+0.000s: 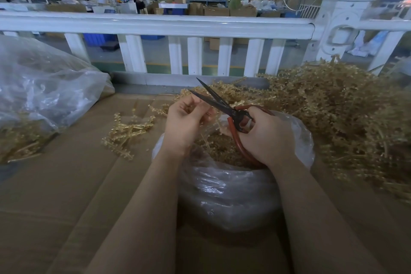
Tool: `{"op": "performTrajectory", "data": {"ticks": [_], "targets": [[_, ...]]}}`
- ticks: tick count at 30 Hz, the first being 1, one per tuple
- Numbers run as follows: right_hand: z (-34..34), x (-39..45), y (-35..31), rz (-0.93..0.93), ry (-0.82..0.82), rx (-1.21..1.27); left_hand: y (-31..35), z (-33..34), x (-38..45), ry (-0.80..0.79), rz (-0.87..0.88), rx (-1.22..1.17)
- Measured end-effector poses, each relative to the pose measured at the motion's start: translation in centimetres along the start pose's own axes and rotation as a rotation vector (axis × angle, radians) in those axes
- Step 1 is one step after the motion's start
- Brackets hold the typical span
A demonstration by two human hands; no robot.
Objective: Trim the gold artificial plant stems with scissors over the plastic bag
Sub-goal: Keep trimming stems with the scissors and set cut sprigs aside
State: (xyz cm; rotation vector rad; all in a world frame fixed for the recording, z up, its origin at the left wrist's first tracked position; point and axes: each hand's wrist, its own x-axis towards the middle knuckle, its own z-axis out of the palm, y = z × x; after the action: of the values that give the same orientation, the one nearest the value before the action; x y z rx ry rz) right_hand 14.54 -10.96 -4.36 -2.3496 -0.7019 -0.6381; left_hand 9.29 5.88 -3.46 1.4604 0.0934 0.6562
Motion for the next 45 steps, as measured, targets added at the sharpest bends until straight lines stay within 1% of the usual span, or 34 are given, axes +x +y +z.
{"op": "performTrajectory", "data": {"ticks": [4,7,12,20,29,32,34,37,41,43,45], "targets": [[0.2,0.1,0.2,-0.022,-0.006,0.028,0.2,0.1,0.0,0.025,-0.043,-0.096],[0.3,0.1,0.2,-0.031,-0.009,0.029,0.1,0.0,0.1,0.009,-0.054,-0.136],[0.2,0.0,0.2,-0.021,-0.003,0.020,0.2,0.0,0.0,-0.061,-0.033,-0.140],[0.1,0.1,0.0,0.004,-0.018,0.058,0.3,-0.2,0.1,-0.100,-0.032,-0.171],[0.0,0.1,-0.1,-0.004,-0.025,0.073,0.2,-0.2,0.2,-0.086,-0.038,-0.185],[0.0,0.0,-0.3,0.001,-0.019,0.078,0.2,-0.2,0.3,-0.042,-0.053,-0.201],[0.0,0.0,-0.3,0.041,-0.042,0.158,0.1,-0.2,0.3,-0.002,-0.062,-0.212],[-0.2,0.2,-0.4,0.122,-0.080,0.378,-0.1,-0.2,0.3,0.033,-0.052,-0.208],[0.0,0.4,-0.6,0.150,-0.109,0.617,-0.4,0.0,0.3,0.045,-0.036,-0.157],[-0.1,0.6,-0.7,0.182,-0.133,0.690,-0.4,0.0,0.4,0.048,-0.038,-0.150],[-0.2,0.7,-0.9,0.202,-0.164,0.710,-0.4,0.0,0.4,0.046,-0.040,-0.148]]}}
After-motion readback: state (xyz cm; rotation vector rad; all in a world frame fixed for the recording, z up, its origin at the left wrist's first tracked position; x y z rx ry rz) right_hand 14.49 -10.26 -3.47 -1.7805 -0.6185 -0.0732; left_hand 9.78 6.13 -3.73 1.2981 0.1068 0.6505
